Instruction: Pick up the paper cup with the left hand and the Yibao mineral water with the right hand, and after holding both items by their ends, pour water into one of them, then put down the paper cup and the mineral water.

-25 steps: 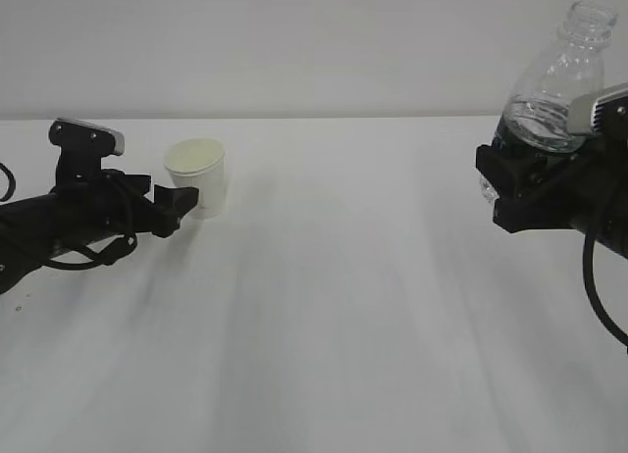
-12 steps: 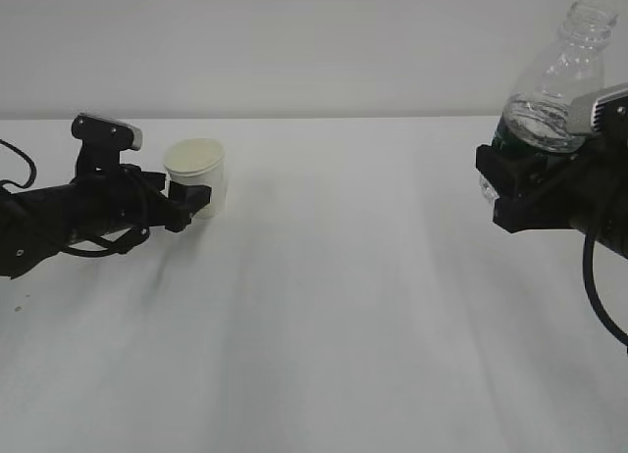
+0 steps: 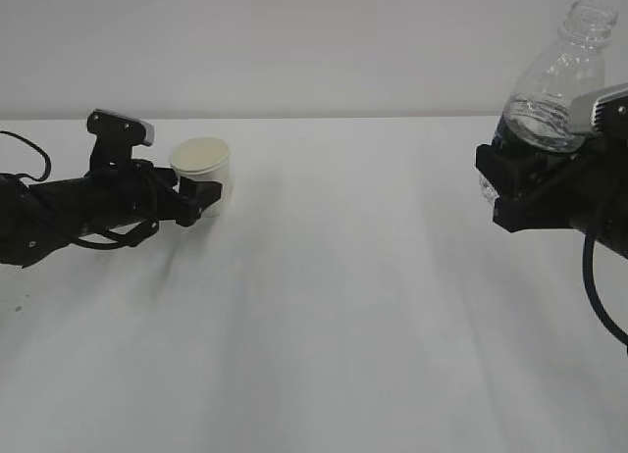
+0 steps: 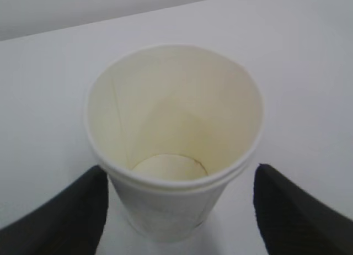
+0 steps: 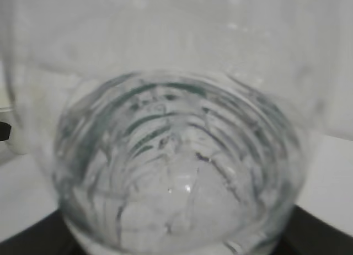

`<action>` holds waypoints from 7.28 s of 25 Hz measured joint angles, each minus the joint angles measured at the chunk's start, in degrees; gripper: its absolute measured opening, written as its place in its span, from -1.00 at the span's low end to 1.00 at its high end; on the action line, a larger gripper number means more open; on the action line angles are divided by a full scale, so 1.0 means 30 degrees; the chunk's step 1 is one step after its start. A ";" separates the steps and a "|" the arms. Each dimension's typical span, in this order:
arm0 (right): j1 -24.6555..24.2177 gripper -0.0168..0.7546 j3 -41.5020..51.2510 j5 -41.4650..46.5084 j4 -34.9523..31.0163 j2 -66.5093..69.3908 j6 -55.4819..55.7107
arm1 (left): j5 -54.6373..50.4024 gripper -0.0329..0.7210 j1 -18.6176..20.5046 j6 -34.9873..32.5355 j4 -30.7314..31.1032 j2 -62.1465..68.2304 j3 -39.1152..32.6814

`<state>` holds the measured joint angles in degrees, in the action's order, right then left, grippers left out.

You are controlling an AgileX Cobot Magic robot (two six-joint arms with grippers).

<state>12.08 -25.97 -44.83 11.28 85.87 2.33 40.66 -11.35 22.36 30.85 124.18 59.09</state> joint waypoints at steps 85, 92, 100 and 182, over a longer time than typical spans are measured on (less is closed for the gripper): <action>0.0000 0.17 0.0000 -0.0336 0.0827 0.0000 0.0792 | 0.2741 0.66 0.0000 -0.0991 -0.0877 0.3320 0.2754; 0.0000 0.17 0.0000 -0.0336 0.0835 0.0000 0.0792 | 0.2776 0.66 0.0000 -0.0928 -0.0877 0.3320 0.2964; 0.0000 0.17 0.0000 -0.0336 0.0835 0.0000 0.0792 | 0.2742 0.60 0.0000 -0.0815 -0.0877 0.3320 0.2964; 0.0000 0.17 0.0000 -0.0075 0.1257 0.0000 0.0792 | -0.0326 0.35 0.1289 0.6358 0.4912 -0.9256 -0.3809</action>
<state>12.08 -25.97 -45.06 15.05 85.87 4.71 39.68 -7.48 41.43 45.59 96.41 47.66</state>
